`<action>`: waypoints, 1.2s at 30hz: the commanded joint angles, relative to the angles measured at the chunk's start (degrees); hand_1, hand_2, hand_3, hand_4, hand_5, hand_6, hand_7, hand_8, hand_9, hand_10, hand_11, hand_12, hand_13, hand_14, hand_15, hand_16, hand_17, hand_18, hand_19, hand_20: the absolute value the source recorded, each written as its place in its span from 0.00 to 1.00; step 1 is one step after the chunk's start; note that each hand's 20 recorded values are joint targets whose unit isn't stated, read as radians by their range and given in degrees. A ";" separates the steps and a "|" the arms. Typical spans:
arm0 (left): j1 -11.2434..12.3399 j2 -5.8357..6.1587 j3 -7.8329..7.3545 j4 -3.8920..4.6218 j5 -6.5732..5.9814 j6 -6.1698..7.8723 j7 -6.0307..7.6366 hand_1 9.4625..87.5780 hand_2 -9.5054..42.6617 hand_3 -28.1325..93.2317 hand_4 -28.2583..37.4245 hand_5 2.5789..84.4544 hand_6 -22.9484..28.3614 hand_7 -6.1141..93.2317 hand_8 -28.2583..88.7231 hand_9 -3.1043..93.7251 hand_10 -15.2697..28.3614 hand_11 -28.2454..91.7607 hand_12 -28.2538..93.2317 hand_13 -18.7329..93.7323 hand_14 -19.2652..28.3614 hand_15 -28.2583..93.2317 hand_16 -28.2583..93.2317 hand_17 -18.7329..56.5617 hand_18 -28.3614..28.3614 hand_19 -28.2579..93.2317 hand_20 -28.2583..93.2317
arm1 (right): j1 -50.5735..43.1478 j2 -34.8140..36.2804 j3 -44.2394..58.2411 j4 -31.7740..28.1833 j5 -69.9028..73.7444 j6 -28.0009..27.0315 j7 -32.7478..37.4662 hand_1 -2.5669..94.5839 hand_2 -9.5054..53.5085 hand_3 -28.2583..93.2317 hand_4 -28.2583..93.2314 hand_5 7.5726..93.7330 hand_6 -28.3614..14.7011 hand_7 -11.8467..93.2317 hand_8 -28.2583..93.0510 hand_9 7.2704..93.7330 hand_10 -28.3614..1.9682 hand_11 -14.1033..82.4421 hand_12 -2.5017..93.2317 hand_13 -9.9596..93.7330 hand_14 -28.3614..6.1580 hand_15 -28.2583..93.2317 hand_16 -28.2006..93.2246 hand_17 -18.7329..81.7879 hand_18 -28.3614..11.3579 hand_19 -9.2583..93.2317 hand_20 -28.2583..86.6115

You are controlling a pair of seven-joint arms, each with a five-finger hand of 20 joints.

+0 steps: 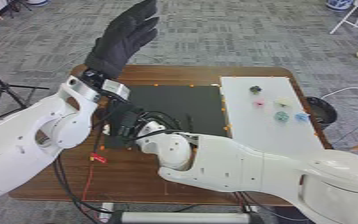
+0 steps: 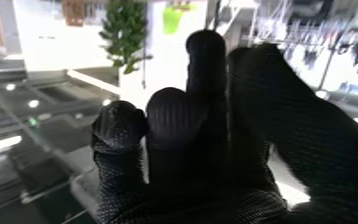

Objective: Arrange flowers

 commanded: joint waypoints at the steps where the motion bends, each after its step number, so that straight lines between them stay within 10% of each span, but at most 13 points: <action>1: -0.11 -0.68 -0.09 -0.35 0.00 -0.61 0.61 0.25 0.23 0.58 0.33 0.25 0.44 0.15 0.22 0.24 0.48 0.21 0.50 0.31 0.56 0.25 0.33 0.31 0.69 0.24 0.38 | -0.79 -0.29 4.17 -2.51 3.11 -12.88 -1.88 0.42 0.09 1.00 0.12 0.36 0.92 0.48 0.00 0.79 0.69 0.79 0.54 0.81 0.68 0.95 0.59 0.63 0.23 1.00 0.81; 7: -0.39 -0.79 0.19 -0.21 0.14 -0.76 0.42 0.22 0.17 0.67 0.23 0.26 0.45 0.14 0.22 0.24 0.50 0.22 0.49 0.32 0.59 0.25 0.34 0.28 0.71 0.29 0.39 | 0.13 -1.54 4.42 -2.69 5.14 -19.01 0.27 0.31 0.35 1.00 0.27 0.29 0.87 0.46 0.01 0.90 0.75 0.89 0.40 0.93 0.74 0.96 0.54 0.78 0.24 1.00 0.89; 18: -1.11 -2.06 0.50 0.72 0.48 -2.24 -0.81 0.22 0.14 0.71 0.18 0.28 0.47 0.17 0.20 0.23 0.52 0.27 0.47 0.33 0.63 0.25 0.35 0.25 0.74 0.36 0.38 | 1.06 -3.19 4.02 -2.22 5.47 -26.30 2.76 0.30 0.38 1.00 0.29 0.26 0.80 0.41 0.04 0.94 0.76 0.89 0.38 0.97 0.77 0.95 0.53 0.83 0.25 1.00 0.90; 36: 0.16 -0.92 -0.45 -0.12 0.35 -1.82 -0.28 0.22 0.11 0.73 0.14 0.29 0.48 0.19 0.19 0.23 0.54 0.31 0.44 0.33 0.65 0.29 0.32 0.22 0.76 0.42 0.36 | 4.89 -1.46 -0.05 -5.17 6.38 -26.88 5.11 0.30 0.38 1.00 0.28 0.40 0.78 0.35 0.08 0.97 0.76 0.90 0.38 0.99 0.77 0.96 0.52 0.85 0.24 1.00 0.91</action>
